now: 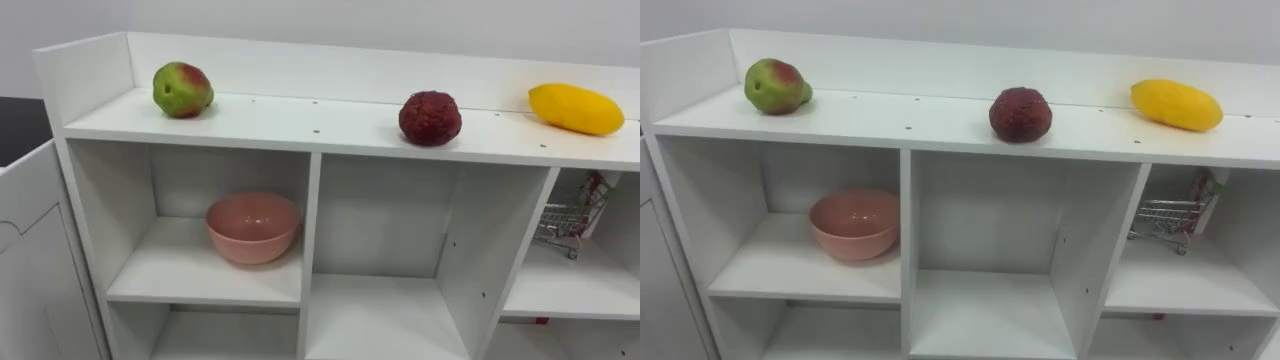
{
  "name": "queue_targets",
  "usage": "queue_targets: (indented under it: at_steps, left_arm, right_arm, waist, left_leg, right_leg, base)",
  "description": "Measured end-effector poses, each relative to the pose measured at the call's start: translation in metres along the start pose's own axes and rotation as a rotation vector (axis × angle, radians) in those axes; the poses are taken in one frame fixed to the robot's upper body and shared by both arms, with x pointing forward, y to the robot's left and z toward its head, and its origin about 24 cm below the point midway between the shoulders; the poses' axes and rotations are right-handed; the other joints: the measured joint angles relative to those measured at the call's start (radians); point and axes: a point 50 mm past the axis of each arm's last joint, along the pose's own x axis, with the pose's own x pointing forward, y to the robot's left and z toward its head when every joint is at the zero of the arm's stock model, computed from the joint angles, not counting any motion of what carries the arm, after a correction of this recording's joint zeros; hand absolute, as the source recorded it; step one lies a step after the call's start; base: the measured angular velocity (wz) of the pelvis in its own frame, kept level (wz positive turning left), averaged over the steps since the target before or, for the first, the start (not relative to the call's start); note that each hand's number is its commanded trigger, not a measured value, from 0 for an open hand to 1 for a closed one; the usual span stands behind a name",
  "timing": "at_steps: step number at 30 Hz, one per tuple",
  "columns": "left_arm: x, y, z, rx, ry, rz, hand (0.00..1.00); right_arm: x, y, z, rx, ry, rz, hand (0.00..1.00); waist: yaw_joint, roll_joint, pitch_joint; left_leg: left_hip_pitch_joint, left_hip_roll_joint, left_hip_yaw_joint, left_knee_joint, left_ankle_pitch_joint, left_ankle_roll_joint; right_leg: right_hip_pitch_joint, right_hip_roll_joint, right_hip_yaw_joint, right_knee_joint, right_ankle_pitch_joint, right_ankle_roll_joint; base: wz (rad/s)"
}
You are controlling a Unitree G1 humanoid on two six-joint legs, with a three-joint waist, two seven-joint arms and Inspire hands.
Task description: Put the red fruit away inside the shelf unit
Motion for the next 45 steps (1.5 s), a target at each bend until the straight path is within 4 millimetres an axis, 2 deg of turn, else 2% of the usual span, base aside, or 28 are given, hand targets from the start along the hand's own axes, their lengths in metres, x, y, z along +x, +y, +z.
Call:
queue_targets:
  at_steps: [7, 16, 18, 19, 20, 22, 23, 24, 27, 29, 36, 41, 43, 45]
  left_arm:
    - [0.000, 0.000, 0.000, -0.001, 0.003, -0.001, 0.00]
    - [0.000, 0.003, 0.006, -0.009, -0.044, 0.053, 0.00]
    - [0.000, 0.004, 0.008, -0.021, -0.061, 0.061, 0.00]
    - [0.000, 0.005, 0.008, -0.034, -0.064, 0.069, 0.00]
    - [0.000, 0.006, 0.006, -0.046, -0.061, 0.077, 0.00]
    - [0.000, 0.008, 0.006, -0.062, -0.063, 0.085, 0.00]
    - [0.000, 0.010, 0.006, -0.074, -0.070, 0.095, 0.00]
    - [0.000, 0.012, 0.006, -0.079, -0.074, 0.107, 0.00]
    - [0.000, 0.012, 0.003, -0.084, -0.073, 0.119, 0.00]
    - [-0.001, 0.011, -0.001, -0.088, -0.075, 0.125, 0.00]
    - [-0.002, 0.009, -0.005, -0.086, -0.075, 0.124, 0.00]
    - [-0.003, 0.004, -0.007, -0.066, -0.075, 0.114, 0.00]
    - [-0.004, 0.002, -0.008, -0.052, -0.078, 0.116, 0.00]
    - [-0.004, 0.001, -0.006, -0.044, -0.084, 0.117, 0.00]
  right_arm:
    - [0.000, 0.000, 0.000, 0.011, 0.004, -0.005, 0.00]
    - [-0.001, -0.004, -0.004, 0.205, -0.007, -0.085, 0.00]
    - [-0.002, -0.008, 0.009, 0.260, -0.063, -0.117, 0.00]
    - [-0.003, -0.012, 0.023, 0.297, -0.124, -0.143, 0.00]
    - [-0.005, -0.016, 0.037, 0.342, -0.182, -0.166, 0.00]
    - [-0.011, -0.021, 0.059, 0.404, -0.276, -0.194, 0.00]
    - [-0.017, -0.024, 0.076, 0.439, -0.352, -0.202, 0.00]
    - [-0.024, -0.026, 0.093, 0.465, -0.428, -0.211, 0.00]
    - [-0.043, -0.033, 0.126, 0.496, -0.589, -0.233, 0.00]
    - [-0.064, -0.038, 0.152, 0.523, -0.740, -0.256, 0.00]
    - [-0.121, -0.037, 0.198, 0.464, -1.050, -0.305, 0.00]
    - [-0.182, -0.025, 0.231, 0.437, -1.347, -0.295, 0.00]
    - [-0.196, -0.020, 0.242, 0.406, -1.425, -0.291, 0.00]
    - [-0.208, -0.013, 0.249, 0.344, -1.484, -0.308, 0.00]
  waist:
    - [0.000, 0.003, 0.0001]
    - [-0.006, 0.016, 0.0017]
    - [-0.010, 0.011, 0.0017]
    - [-0.017, 0.011, 0.0036]
    - [-0.025, 0.006, 0.0088]
    - [-0.030, 0.004, 0.0078]
    - [-0.030, 0.005, 0.0072]
    - [-0.035, 0.002, 0.0035]
    - [-0.033, 0.002, 0.0015]
    - [-0.035, -0.001, 0.0014]
    - [-0.035, -0.001, 0.0012]
    - [-0.028, 0.007, -0.0008]
    - [-0.026, 0.011, 0.0006]
    - [-0.026, 0.011, -0.0014]
  left_leg:
    - [0.001, 0.000, 0.000, -0.001, 0.000, 0.000]
    - [0.006, -0.001, -0.001, 0.005, 0.000, 0.000]
    - [0.006, -0.002, 0.001, 0.005, 0.000, 0.000]
    - [0.006, -0.003, 0.000, 0.005, 0.000, 0.000]
    - [0.007, -0.003, 0.000, 0.006, 0.000, 0.001]
    - [0.009, -0.003, 0.001, 0.005, 0.000, 0.001]
    - [0.007, -0.003, 0.001, 0.005, 0.000, 0.001]
    - [0.009, -0.002, 0.003, 0.005, 0.000, 0.000]
    - [0.009, -0.002, 0.009, 0.006, 0.001, 0.000]
    - [0.007, -0.002, 0.009, 0.005, 0.001, 0.000]
    - [0.000, -0.001, 0.010, 0.005, 0.001, 0.000]
    - [0.003, -0.001, 0.008, 0.004, 0.001, 0.000]
    - [0.004, -0.001, 0.004, 0.004, 0.001, 0.000]
    - [0.003, -0.001, 0.002, 0.004, 0.001, 0.000]
  right_leg:
    - [0.000, 0.000, 0.009, 0.001, 0.000, 0.000]
    - [0.006, 0.000, 0.013, 0.001, 0.000, 0.000]
    - [0.004, -0.001, 0.019, 0.003, 0.000, 0.000]
    - [0.003, -0.001, 0.021, 0.003, 0.000, 0.000]
    - [0.002, -0.001, 0.023, 0.002, 0.000, 0.000]
    - [-0.001, 0.000, 0.024, 0.000, 0.000, 0.000]
    - [-0.004, 0.000, 0.024, 0.000, 0.000, 0.000]
    - [-0.005, 0.001, 0.025, 0.000, 0.000, 0.000]
    - [-0.011, 0.001, 0.029, 0.004, 0.000, 0.000]
    - [-0.012, 0.002, 0.029, 0.006, 0.000, 0.000]
    - [-0.019, 0.003, 0.029, 0.012, 0.000, 0.000]
    - [-0.023, 0.004, 0.032, 0.014, 0.000, 0.000]
    - [-0.025, 0.004, 0.029, 0.014, 0.000, 0.000]
    - [-0.029, 0.005, 0.028, 0.014, 0.000, 0.000]
  base:
    - [0.00]
    - [0.00]
    - [-0.04]
    - [0.00]
    - [0.00]
    - [0.00]
    - [0.00]
    - [0.00]
    - [-0.09]
    - [-0.08]
    - [-0.03]
    - [-0.08]
    - [-0.10]
    - [-0.03]
